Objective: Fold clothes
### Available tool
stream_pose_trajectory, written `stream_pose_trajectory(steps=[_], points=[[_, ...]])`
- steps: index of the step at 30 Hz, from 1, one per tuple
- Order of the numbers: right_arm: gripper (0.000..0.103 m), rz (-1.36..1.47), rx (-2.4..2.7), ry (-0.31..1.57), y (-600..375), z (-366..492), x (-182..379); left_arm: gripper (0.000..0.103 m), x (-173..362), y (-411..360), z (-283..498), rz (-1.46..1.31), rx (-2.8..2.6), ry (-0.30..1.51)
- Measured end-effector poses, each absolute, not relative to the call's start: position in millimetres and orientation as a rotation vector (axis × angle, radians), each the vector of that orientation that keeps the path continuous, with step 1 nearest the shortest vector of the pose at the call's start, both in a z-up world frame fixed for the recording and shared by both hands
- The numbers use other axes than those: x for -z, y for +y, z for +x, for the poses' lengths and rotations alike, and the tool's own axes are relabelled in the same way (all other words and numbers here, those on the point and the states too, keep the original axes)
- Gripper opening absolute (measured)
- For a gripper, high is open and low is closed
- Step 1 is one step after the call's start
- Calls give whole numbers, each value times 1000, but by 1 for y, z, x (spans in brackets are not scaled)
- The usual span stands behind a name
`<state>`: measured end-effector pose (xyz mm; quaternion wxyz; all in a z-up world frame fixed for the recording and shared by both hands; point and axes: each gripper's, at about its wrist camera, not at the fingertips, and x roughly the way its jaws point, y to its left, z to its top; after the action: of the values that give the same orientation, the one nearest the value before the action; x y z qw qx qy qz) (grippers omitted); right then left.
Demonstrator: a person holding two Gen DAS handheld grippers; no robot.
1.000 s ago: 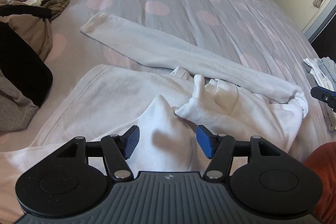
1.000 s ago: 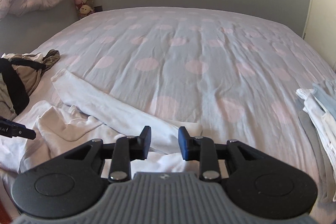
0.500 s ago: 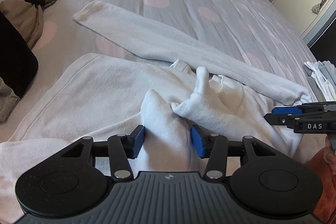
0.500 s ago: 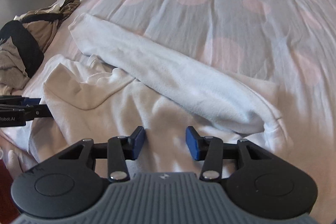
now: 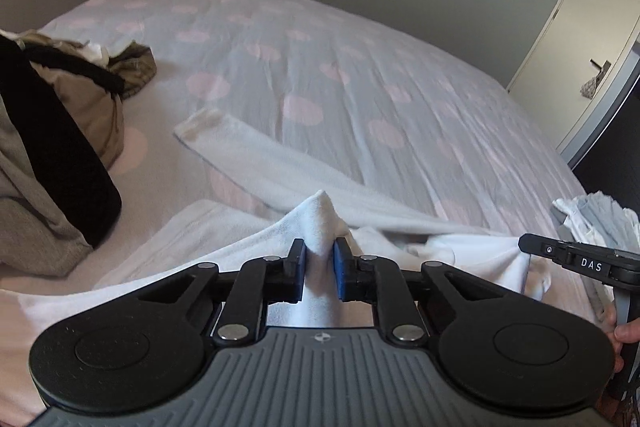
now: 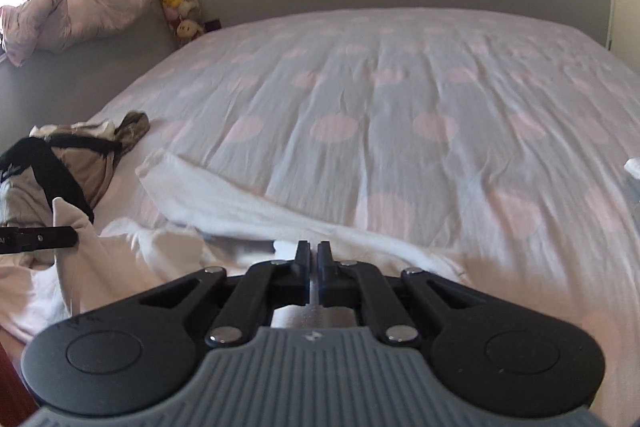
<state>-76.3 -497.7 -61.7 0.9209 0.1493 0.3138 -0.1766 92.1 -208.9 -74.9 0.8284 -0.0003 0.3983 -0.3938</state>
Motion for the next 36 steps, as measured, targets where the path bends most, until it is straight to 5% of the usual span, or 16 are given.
stream_pose_trajectory(steps=[3, 10, 15, 23, 31, 36], points=[[4, 272, 415, 535, -497, -93, 26, 3, 38, -206, 90, -41, 863, 754], [3, 190, 479, 298, -495, -141, -58, 0, -42, -194, 84, -113, 908, 547], [4, 161, 429, 377, -478, -142, -51, 0, -59, -177, 90, -91, 848, 509], [4, 206, 319, 658, -445, -134, 18, 1, -5, -162, 94, -31, 869, 733], [15, 191, 323, 738, -439, -168, 31, 23, 34, -180, 74, 76, 960, 859], [36, 194, 362, 683, -454, -182, 16, 45, 42, -201, 59, 129, 1015, 882]])
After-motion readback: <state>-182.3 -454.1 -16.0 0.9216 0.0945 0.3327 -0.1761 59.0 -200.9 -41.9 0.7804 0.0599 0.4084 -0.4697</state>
